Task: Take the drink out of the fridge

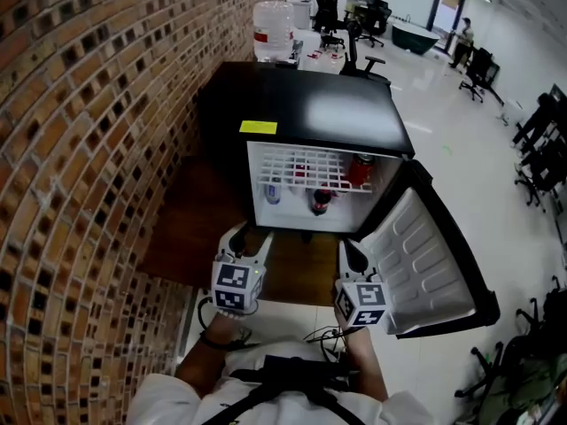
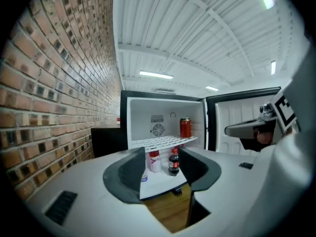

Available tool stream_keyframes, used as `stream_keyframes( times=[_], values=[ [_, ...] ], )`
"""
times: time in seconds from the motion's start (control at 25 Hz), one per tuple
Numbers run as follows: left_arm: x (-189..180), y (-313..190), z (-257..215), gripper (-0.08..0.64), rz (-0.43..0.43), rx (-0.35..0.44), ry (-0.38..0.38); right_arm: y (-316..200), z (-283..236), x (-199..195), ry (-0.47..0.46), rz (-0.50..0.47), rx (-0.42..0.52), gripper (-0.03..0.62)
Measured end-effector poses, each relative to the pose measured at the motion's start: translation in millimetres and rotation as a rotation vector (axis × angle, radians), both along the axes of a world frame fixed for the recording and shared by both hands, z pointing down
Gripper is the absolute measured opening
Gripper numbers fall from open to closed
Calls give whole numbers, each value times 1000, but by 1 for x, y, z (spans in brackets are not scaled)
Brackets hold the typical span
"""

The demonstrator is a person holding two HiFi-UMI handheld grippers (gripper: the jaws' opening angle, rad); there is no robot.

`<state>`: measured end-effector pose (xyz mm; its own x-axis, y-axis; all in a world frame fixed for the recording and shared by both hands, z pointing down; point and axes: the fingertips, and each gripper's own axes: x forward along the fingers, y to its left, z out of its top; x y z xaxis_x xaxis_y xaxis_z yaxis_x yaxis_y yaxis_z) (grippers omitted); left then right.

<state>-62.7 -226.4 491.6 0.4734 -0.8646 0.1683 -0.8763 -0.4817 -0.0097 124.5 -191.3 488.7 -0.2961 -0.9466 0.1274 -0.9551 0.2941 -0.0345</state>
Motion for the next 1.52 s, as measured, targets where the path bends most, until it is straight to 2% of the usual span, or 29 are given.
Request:
stream_keyframes(
  times=[0.04,0.12,0.24,0.28,0.32,0.48,0.88,1.52],
  values=[
    [5,2,-2,191,13,0,18,1,-1,0,0,0,2,11],
    [14,5,-4,177,35,-8,44,3,-3,0,-2,-1,9,11],
    [27,7,-6,74,62,-10,70,5,-6,0,-6,-6,18,11],
    [31,7,-8,71,72,-3,73,6,-7,0,-8,-6,21,11],
    [36,8,-11,9,83,8,74,7,-7,0,-9,-6,23,11],
    [50,13,-19,6,121,26,77,9,-6,-1,-3,-7,21,11],
    [69,17,-19,6,169,-4,100,13,-7,-5,24,-8,18,11],
    [71,2,-14,6,177,-29,114,2,-13,-1,41,2,25,11]
  ],
)
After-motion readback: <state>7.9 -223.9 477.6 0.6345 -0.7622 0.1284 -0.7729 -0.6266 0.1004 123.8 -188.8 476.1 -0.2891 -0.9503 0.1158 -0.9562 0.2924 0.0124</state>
